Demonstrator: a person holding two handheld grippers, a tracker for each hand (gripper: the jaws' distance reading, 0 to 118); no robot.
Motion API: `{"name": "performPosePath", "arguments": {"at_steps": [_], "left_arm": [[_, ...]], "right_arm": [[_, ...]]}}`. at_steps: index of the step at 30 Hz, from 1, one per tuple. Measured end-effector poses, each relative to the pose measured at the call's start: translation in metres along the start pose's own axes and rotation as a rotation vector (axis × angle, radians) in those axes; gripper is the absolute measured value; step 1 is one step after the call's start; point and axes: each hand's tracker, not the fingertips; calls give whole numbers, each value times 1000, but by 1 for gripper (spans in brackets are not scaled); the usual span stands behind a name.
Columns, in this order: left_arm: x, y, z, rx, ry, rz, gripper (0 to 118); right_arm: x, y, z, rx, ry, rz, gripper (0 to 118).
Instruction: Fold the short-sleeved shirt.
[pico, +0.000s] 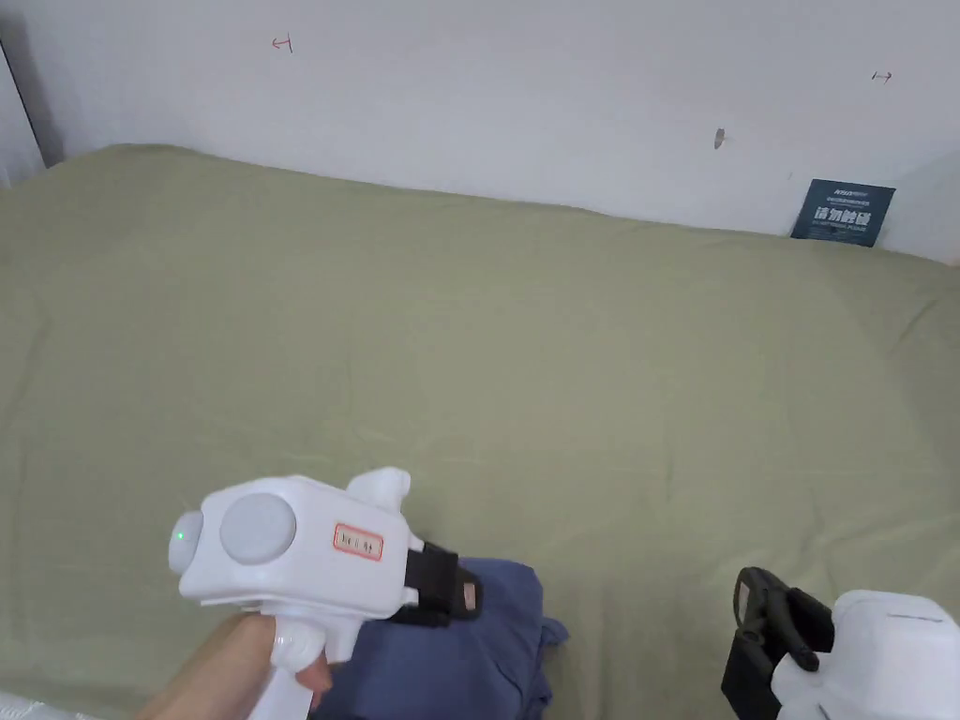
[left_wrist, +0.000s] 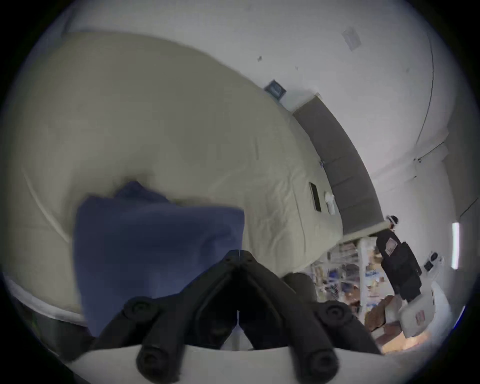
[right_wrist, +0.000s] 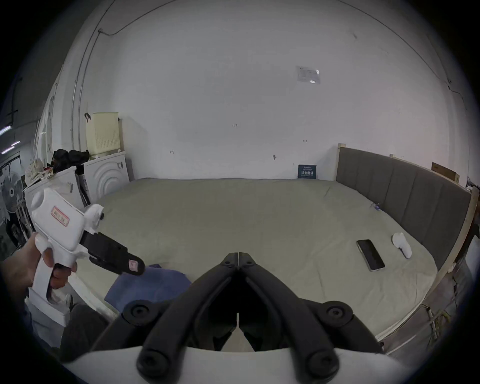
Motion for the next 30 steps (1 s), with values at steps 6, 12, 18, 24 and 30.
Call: {"name": "performPosePath", "arguments": {"at_steps": [6,12,18,24,30], "left_arm": [[-51,-27,-73,-88,-21,12,0],[-36,-22,-39,-55,-79,-5,0],[-41,-20,55,80,-42,-51,0],[-85,-8,87,101,112,0,0],[-125,6,68,42,111,84,0]], "right_arm": [[8,-14,-11,-111,35,-61,0],[6,-16,-23,-177,91,-79,0],[-26,-14,-87,-342,538,-282,0],[-42,-76,-196,-592,873,-610,0],[3,-160,-252,-717,1021,-1004,0]]}}
